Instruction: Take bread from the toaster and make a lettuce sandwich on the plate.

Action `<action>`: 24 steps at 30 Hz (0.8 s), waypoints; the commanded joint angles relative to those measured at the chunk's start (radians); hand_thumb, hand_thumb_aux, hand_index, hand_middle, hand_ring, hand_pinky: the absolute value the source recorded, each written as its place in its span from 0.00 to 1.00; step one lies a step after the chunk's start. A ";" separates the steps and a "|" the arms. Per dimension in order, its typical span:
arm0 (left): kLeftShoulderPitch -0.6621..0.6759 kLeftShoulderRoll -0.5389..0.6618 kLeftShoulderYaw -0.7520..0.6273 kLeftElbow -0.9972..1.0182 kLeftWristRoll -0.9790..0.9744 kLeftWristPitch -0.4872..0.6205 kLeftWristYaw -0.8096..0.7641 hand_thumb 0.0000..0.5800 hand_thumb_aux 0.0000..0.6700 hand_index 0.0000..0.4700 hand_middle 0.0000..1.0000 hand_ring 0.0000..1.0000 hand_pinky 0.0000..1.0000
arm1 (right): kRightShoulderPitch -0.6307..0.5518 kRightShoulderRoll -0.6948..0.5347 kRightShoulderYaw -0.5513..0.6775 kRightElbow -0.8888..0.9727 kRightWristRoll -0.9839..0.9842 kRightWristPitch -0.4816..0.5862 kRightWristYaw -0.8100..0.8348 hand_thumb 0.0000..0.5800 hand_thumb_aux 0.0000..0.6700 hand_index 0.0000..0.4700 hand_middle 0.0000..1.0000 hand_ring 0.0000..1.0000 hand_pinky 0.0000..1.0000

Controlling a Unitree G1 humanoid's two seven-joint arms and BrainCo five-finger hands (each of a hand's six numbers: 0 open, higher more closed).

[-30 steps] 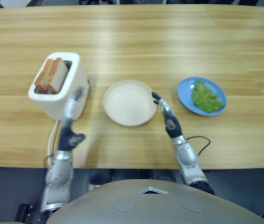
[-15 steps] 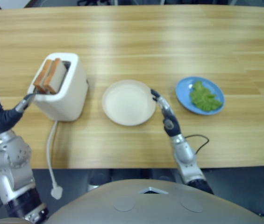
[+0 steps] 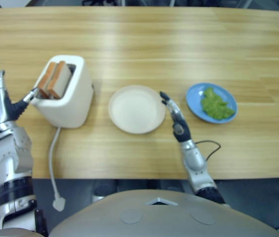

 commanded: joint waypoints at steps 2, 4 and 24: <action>0.007 0.018 -0.076 -0.035 0.000 0.035 0.012 0.00 0.00 0.00 0.00 0.00 0.00 | -0.003 -0.008 -0.002 -0.007 0.005 0.005 0.004 0.00 0.00 0.00 0.00 0.00 0.00; 0.011 0.019 -0.101 -0.054 0.004 0.051 0.006 0.00 0.00 0.00 0.00 0.00 0.00 | 0.000 -0.010 -0.003 -0.011 0.007 0.006 0.005 0.00 0.00 0.00 0.00 0.00 0.00; -0.028 0.063 -0.222 0.032 -0.069 0.079 0.017 1.00 0.93 0.91 0.00 0.00 0.00 | -0.003 -0.015 0.001 -0.019 0.020 0.019 0.014 0.00 0.00 0.00 0.00 0.00 0.00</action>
